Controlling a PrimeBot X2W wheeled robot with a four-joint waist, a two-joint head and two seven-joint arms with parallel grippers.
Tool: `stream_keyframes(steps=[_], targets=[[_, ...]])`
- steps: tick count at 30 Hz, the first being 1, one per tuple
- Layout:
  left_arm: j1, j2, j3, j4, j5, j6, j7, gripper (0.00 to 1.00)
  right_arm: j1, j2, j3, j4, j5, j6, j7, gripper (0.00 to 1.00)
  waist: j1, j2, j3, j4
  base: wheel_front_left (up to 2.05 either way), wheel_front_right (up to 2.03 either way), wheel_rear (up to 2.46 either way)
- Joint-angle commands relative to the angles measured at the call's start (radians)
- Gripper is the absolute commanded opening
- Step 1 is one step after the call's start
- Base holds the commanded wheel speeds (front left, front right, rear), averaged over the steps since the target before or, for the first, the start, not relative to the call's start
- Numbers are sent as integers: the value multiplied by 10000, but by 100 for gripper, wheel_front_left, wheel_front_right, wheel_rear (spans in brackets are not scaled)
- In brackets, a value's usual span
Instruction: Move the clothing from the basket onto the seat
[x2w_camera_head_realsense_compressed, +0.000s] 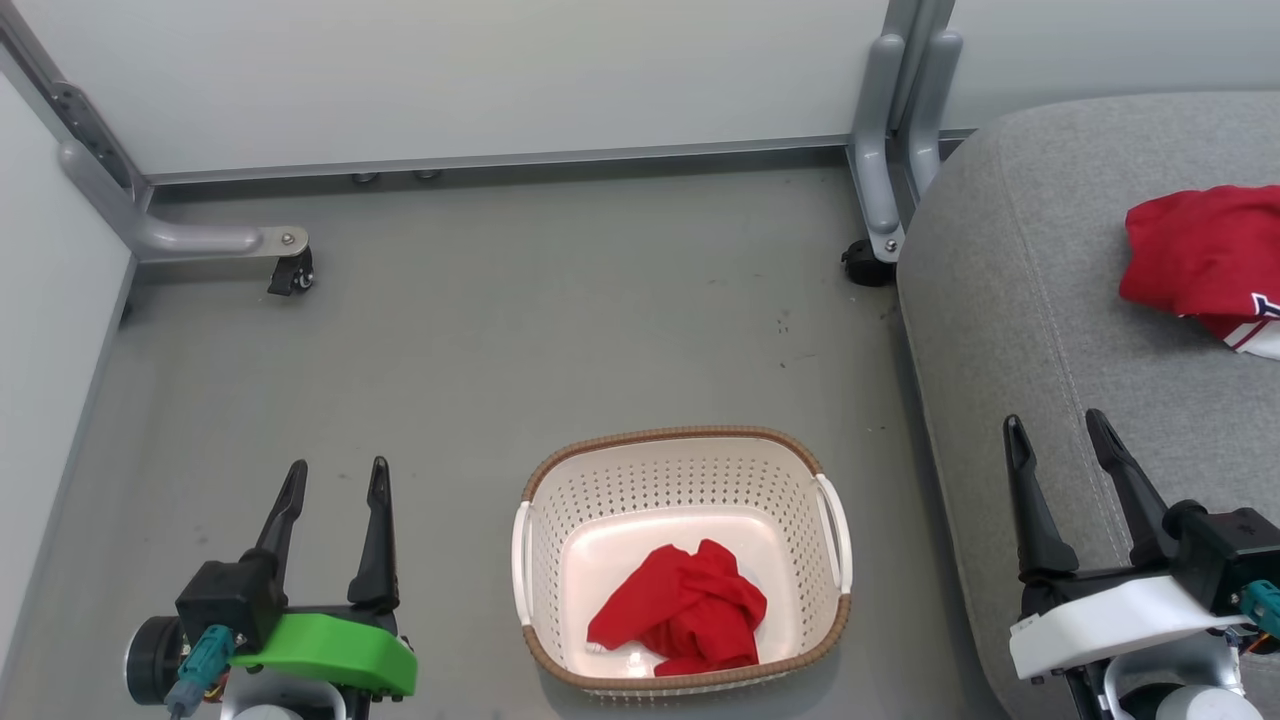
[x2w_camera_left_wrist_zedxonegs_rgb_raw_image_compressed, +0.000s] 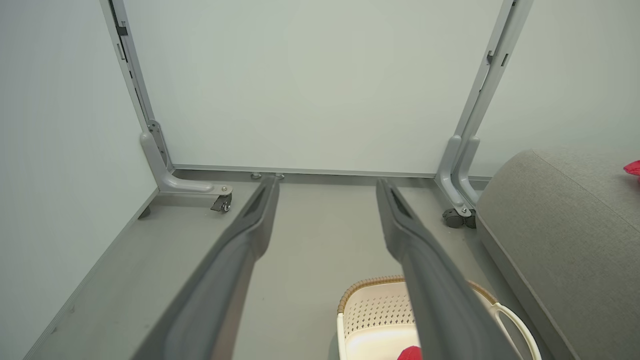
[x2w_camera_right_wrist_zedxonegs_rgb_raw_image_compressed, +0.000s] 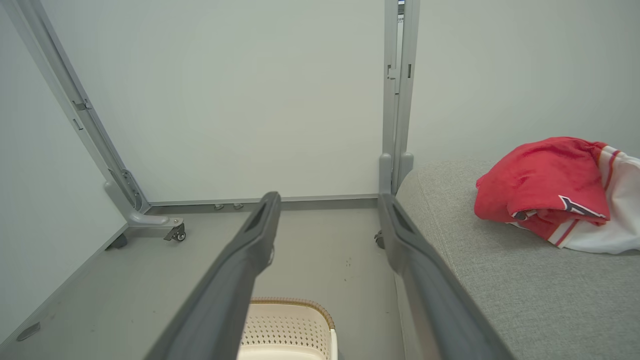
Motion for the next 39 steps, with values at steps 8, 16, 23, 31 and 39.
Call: stream_keyframes(steps=[8, 16, 23, 31, 39], targets=[[-403, -130, 53, 88, 253, -70, -32, 100, -35, -10, -129, -190, 96, -3, 37, 100, 1, 0, 291, 100, 0, 0, 0], [-1839, -543, -820, 1021, 644, -595, -32, 100, -765, -12, -91, -644, -74, -3, 47, 100, 1, 0, 1505, -53, 0, 0, 0], [-3577, -1095, -2088, 2578, 856, -1063, -32, 100, -1662, -17, 105, -1060, -193, -5, -138, 100, 1, 0, 3185, -531, 0, 0, 0], [-5490, -1197, -3854, 4782, 1089, -1308, -11, 100, -3039, -76, 692, -1218, -159, -3, -531, 100, 1, 0, 5075, -1338, 0, 0, 0], [-7145, -1196, -4989, 6603, 800, -1364, 130, 100, -4278, -46, 1315, -896, 63, -3, -1175, 100, 1, 0, 6899, -2150, 0, 0, 0]])
